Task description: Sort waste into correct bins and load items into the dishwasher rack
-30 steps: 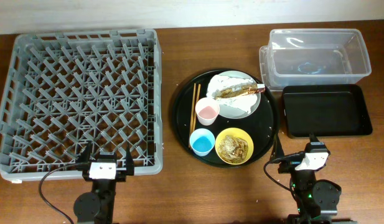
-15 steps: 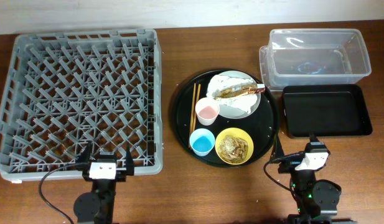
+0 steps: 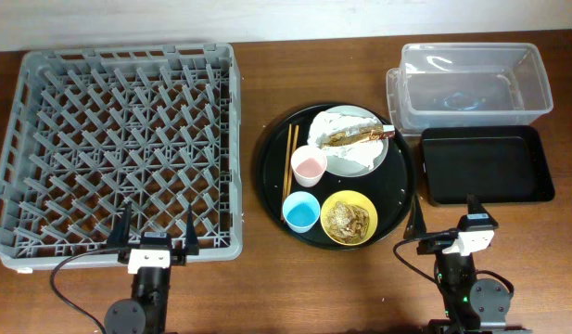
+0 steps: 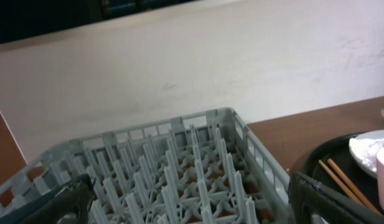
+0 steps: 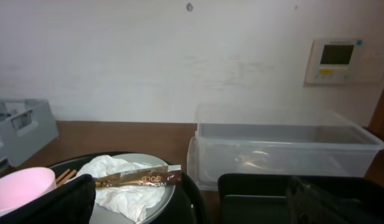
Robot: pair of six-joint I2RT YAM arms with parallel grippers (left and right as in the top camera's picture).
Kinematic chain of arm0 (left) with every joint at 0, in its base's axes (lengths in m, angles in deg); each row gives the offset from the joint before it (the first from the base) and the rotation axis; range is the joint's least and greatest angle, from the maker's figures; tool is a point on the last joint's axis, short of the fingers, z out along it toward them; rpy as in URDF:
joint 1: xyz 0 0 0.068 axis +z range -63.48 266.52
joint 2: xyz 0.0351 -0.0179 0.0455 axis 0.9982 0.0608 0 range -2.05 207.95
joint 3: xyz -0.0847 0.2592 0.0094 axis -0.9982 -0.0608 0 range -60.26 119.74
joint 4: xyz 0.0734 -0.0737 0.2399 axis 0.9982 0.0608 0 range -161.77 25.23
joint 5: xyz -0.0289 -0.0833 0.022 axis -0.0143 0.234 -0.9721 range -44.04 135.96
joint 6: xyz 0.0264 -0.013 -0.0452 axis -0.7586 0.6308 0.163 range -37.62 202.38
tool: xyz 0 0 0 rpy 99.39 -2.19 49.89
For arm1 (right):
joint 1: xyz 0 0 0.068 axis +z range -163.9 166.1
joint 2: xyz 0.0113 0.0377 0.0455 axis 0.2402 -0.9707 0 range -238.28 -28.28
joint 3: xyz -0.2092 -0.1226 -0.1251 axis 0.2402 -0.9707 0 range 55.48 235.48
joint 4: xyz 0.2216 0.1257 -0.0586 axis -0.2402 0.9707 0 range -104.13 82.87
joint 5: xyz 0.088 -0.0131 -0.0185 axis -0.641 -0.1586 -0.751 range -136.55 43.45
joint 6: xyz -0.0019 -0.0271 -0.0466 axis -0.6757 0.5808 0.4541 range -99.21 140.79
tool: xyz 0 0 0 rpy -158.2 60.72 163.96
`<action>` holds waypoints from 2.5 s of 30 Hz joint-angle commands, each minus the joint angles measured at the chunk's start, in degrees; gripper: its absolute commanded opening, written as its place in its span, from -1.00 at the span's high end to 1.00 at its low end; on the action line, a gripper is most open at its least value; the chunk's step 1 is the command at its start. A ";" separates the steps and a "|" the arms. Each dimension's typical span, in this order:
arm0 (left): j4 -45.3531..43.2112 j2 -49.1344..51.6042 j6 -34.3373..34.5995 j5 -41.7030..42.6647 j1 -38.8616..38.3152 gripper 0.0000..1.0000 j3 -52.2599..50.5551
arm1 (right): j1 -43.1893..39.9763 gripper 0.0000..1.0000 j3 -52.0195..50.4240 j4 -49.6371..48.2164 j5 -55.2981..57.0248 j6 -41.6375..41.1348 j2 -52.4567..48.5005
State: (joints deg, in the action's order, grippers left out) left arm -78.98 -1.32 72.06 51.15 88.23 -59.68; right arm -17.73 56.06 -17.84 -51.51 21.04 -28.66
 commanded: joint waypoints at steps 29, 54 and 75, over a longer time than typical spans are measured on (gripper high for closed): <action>35.08 69.37 -4.46 2.25 -0.15 -0.99 66.25 | 11.76 -0.86 95.54 57.61 -18.82 -10.60 -100.87; 55.95 89.26 -4.48 0.39 -0.15 -0.99 90.44 | 20.31 0.28 95.82 50.42 9.86 -56.43 -127.73; 55.95 89.26 -4.48 0.39 -0.15 -0.99 90.44 | -5.33 0.92 115.99 58.90 16.81 -36.72 -114.92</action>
State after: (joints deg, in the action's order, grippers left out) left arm -23.04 87.60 67.01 51.55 88.19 29.95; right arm -21.38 172.57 42.75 -39.55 -15.24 -140.27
